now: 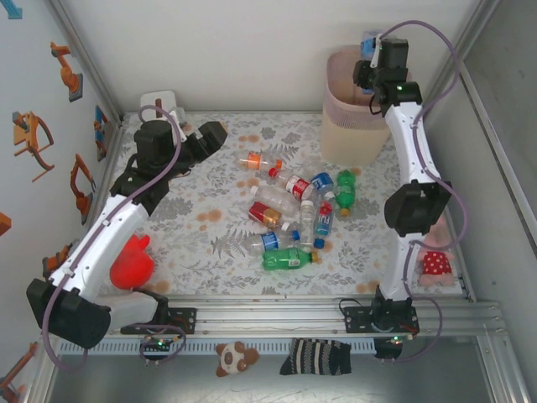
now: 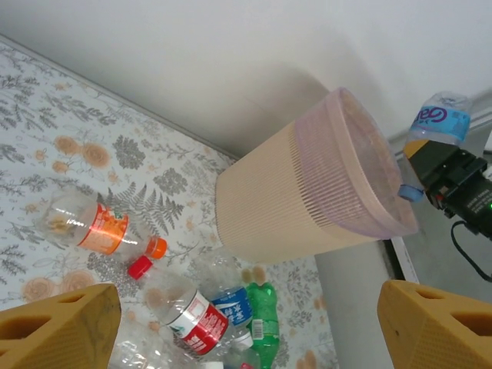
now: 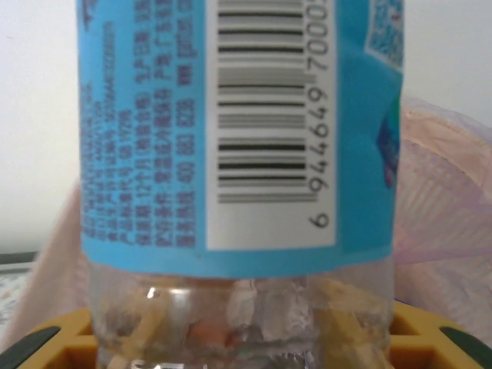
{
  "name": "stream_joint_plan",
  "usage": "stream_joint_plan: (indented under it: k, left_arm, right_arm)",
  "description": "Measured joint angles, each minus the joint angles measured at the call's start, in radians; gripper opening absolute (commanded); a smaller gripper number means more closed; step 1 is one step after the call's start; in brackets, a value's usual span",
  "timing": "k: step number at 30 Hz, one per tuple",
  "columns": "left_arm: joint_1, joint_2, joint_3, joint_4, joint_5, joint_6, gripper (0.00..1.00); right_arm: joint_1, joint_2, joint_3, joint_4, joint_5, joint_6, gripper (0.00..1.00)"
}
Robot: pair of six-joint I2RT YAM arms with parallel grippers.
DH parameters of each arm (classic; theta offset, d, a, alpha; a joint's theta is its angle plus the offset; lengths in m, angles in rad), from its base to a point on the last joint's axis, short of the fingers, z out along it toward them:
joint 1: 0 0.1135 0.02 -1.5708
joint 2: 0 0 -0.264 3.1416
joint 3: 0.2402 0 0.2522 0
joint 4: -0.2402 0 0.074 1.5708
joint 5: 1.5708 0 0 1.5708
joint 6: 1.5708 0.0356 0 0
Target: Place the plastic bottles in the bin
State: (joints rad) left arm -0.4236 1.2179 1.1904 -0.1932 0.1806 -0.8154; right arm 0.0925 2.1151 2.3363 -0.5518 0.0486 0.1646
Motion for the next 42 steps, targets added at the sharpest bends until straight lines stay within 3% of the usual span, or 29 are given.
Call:
stream_joint_plan:
  k: [13, 27, 31, 42]
  left_arm:
    - [0.0, 0.003, -0.034, 0.024, 0.023, -0.023, 0.84]
    - [0.0, 0.072, -0.067, 0.045, 0.092, -0.041, 0.83]
    - [0.0, 0.089, -0.068, 0.043, 0.101, -0.042, 0.82]
    - [0.0, 0.151, -0.043, -0.018, 0.111, -0.023, 0.81]
  right_arm:
    - [-0.018, 0.174, 0.094, -0.051, 0.023, -0.019, 0.43]
    - [-0.03, 0.175, 0.094, -0.239, 0.114, -0.036, 0.5]
    - [-0.034, 0.176, 0.094, -0.261, 0.121, -0.043, 0.56]
    - [-0.036, 0.174, 0.146, -0.282, 0.112, -0.043, 0.57]
